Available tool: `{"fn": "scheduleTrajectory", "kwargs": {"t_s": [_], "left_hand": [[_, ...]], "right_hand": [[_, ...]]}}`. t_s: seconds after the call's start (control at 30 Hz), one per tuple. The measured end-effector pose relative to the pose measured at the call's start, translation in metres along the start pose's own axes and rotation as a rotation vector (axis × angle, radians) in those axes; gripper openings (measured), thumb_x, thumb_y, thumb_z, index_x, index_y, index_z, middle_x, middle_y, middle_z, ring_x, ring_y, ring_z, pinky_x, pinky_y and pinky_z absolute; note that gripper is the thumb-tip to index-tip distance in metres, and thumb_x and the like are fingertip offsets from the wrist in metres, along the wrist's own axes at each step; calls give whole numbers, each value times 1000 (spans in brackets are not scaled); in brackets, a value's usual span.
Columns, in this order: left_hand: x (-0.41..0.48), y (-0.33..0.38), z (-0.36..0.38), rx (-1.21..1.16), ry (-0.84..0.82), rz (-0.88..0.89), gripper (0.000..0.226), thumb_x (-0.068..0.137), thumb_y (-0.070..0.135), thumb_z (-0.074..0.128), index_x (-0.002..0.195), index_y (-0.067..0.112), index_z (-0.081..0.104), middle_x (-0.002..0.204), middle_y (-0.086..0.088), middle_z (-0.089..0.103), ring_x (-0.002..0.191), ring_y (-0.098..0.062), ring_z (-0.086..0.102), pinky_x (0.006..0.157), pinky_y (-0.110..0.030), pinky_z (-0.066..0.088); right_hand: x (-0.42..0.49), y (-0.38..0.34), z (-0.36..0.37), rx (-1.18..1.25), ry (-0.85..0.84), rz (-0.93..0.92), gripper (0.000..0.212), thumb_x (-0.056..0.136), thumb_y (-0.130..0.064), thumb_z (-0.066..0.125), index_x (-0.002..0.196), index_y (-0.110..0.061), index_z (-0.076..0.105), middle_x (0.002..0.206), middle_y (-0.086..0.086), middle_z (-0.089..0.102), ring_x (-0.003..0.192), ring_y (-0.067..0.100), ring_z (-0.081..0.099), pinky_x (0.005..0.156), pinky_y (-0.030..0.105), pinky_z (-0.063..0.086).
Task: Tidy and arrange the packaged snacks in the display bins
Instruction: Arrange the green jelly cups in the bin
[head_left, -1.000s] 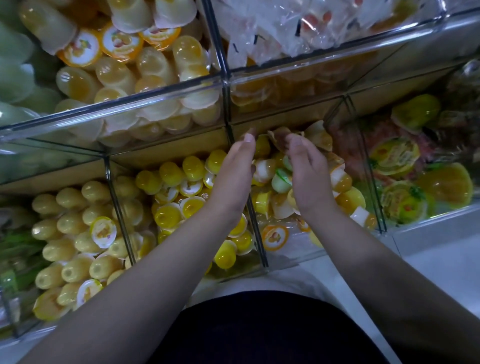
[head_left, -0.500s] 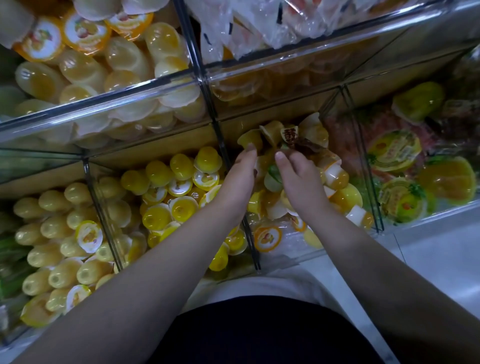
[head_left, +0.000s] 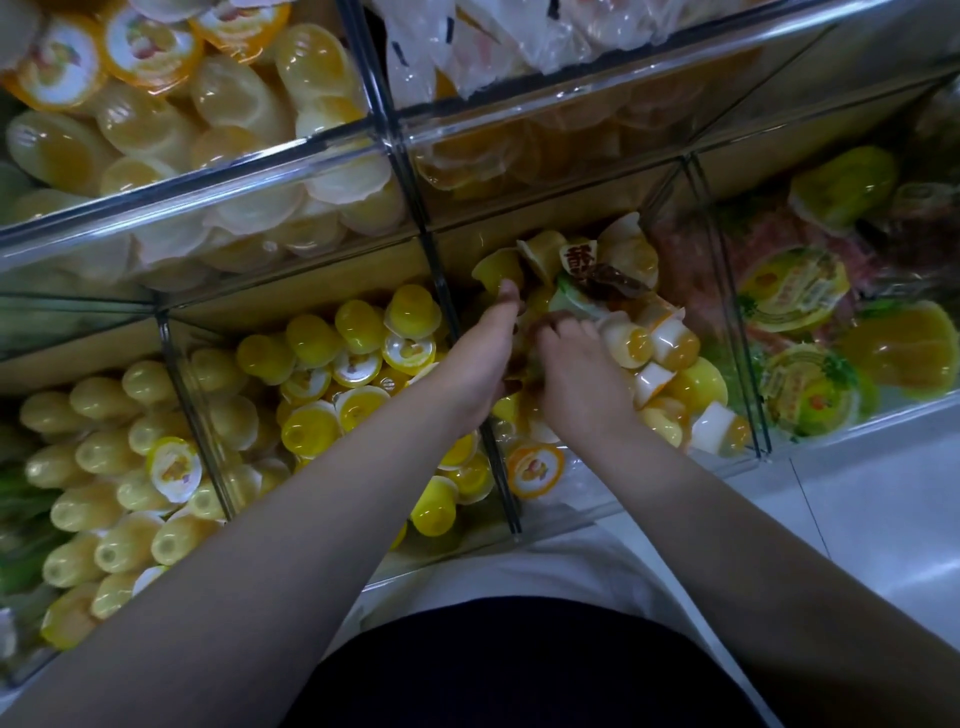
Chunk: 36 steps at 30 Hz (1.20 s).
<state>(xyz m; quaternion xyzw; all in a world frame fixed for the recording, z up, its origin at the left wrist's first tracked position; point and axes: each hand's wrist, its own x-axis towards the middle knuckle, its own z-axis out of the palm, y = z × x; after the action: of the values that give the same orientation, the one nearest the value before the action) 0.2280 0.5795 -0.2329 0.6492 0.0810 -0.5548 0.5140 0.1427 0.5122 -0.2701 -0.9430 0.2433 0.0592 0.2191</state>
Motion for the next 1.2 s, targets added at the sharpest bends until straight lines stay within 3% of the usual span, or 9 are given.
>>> {"fn": "scheduleTrajectory", "kwargs": {"t_s": [0.2, 0.27, 0.37, 0.47, 0.53, 0.6, 0.77, 1.0, 1.2], "left_hand": [[-3, -7, -6, -44, -61, 45, 56, 101, 57, 21, 137, 23, 47, 140, -2, 51, 132, -22, 46, 113, -42, 34], [-6, -9, -10, -67, -96, 57, 60, 102, 54, 16, 145, 20, 40, 150, -1, 41, 141, -19, 33, 112, -36, 27], [-12, -11, -17, -87, -132, 62, 59, 103, 52, 13, 150, 21, 31, 159, -1, 27, 148, -19, 18, 117, -41, 11], [-20, -11, -23, -122, -146, 76, 48, 105, 40, 24, 147, 21, 38, 149, 4, 43, 134, -21, 42, 111, -41, 26], [-27, -9, -28, -125, -133, 117, 39, 105, 29, 33, 140, 19, 47, 130, 3, 57, 105, -17, 57, 91, -35, 40], [-34, -5, -34, -108, -115, 175, 33, 103, 18, 40, 133, 14, 53, 112, -4, 63, 90, -17, 58, 81, -33, 43], [-58, 8, -58, -95, -140, 317, 24, 100, 10, 45, 117, 7, 62, 103, -12, 67, 89, -20, 64, 91, -37, 50], [-93, 17, -95, -156, -136, 443, 19, 97, 8, 48, 107, 10, 64, 88, -5, 74, 77, -13, 69, 71, -22, 57], [-123, 16, -134, -106, -52, 533, 18, 96, 11, 54, 108, 12, 67, 100, -7, 73, 87, -14, 69, 73, -22, 56]], "right_hand": [[0, 2, -2, 24, 5, 40, 47, 82, -4, 62, 128, -9, 53, 123, 14, 50, 117, 31, 44, 93, 34, 38], [-1, 4, -5, 178, 32, 114, 50, 80, -11, 66, 129, -11, 55, 123, 13, 52, 118, 30, 45, 94, 33, 38], [-4, 0, -15, 454, 110, 238, 41, 81, -19, 68, 121, -15, 61, 117, 3, 58, 109, 17, 50, 82, 20, 38], [-10, -10, -28, 716, 124, 321, 29, 83, -20, 67, 111, -24, 63, 104, -13, 58, 93, 1, 52, 70, 4, 38], [-13, -19, -35, 865, 137, 334, 23, 84, -19, 67, 104, -30, 64, 103, -13, 61, 96, 4, 58, 75, 10, 46], [-15, -28, -42, 962, 155, 324, 20, 86, -19, 66, 101, -32, 65, 107, -7, 65, 100, 9, 61, 81, 22, 52], [-19, -53, -59, 1132, 134, 206, 19, 90, -17, 67, 108, -24, 65, 108, 2, 69, 94, 6, 66, 76, 19, 51], [-22, -93, -63, 1052, 52, 33, 55, 75, -7, 80, 123, -23, 58, 115, -12, 63, 108, 5, 63, 89, 21, 52], [-29, -141, -64, 1044, 126, -19, 47, 72, -5, 82, 111, -22, 61, 101, -16, 65, 95, -3, 65, 81, 15, 51]]}}
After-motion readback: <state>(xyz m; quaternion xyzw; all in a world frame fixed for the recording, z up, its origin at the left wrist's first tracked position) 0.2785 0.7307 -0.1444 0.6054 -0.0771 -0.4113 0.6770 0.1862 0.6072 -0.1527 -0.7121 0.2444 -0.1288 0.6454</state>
